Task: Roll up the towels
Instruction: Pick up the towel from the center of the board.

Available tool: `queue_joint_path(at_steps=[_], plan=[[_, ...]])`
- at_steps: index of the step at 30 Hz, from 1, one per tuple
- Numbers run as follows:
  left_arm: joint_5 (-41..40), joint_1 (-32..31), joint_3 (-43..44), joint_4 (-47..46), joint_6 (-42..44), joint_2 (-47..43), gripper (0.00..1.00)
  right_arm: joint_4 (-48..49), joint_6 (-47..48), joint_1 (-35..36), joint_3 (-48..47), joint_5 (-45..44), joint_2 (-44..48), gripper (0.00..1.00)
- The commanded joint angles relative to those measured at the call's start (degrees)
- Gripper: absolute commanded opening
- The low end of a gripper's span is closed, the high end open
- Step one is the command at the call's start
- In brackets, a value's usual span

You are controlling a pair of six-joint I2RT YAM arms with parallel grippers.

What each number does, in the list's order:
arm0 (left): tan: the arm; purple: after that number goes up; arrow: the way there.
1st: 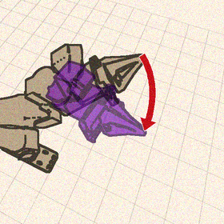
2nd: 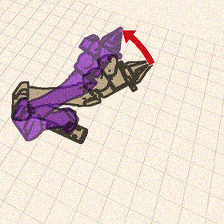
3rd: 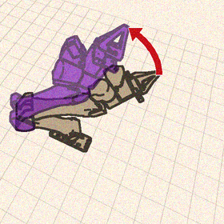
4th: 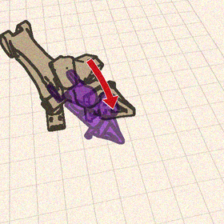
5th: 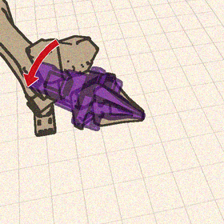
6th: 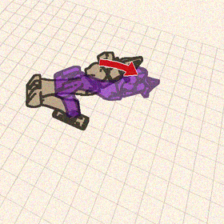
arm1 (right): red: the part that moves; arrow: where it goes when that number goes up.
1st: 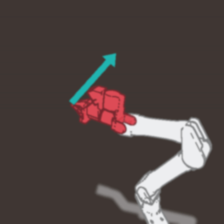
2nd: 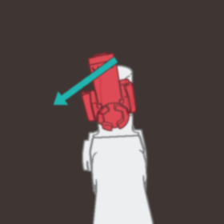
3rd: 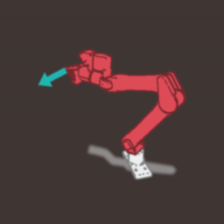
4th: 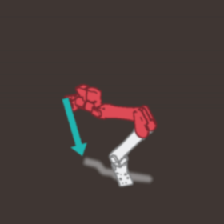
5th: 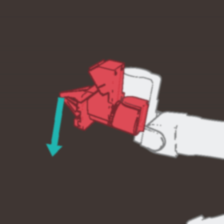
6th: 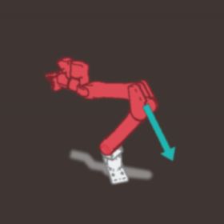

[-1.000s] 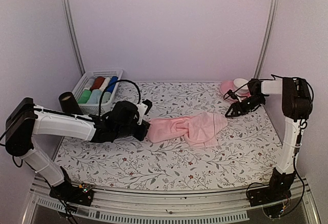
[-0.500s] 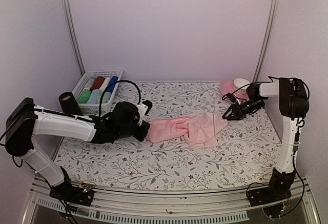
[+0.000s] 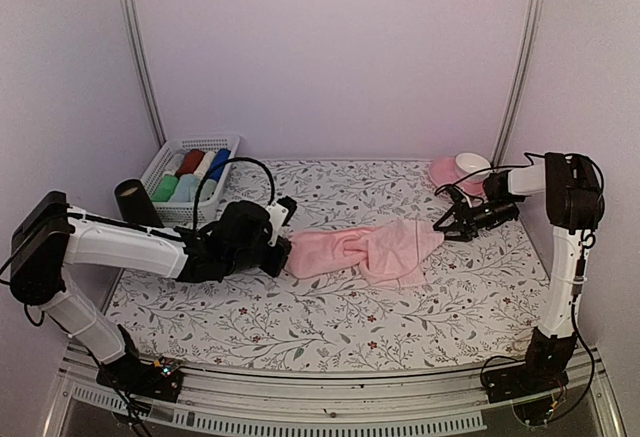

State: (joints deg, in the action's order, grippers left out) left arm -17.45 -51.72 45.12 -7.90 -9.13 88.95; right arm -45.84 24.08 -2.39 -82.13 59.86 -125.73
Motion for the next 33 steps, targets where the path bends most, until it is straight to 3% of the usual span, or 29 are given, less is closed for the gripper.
queue_joint_path(at_steps=[1,21,27,33], plan=[[-0.83,-0.89,-0.91,-2.02,0.99,-1.06,0.0,0.92,-0.87,-0.46,0.41,9.13,0.16,0.73],[-1.0,-1.49,-0.3,-2.39,1.83,0.17,0.0,-0.78,1.99,0.19,-10.08,8.34,-6.71,0.72],[-1.09,-1.63,-0.34,-2.51,1.89,0.34,0.0,-2.9,3.86,0.53,-12.8,7.27,-8.3,0.65],[-0.91,-1.8,-0.29,-2.56,2.0,0.85,0.0,-2.75,3.86,0.63,-13.44,5.6,-10.39,0.52]])
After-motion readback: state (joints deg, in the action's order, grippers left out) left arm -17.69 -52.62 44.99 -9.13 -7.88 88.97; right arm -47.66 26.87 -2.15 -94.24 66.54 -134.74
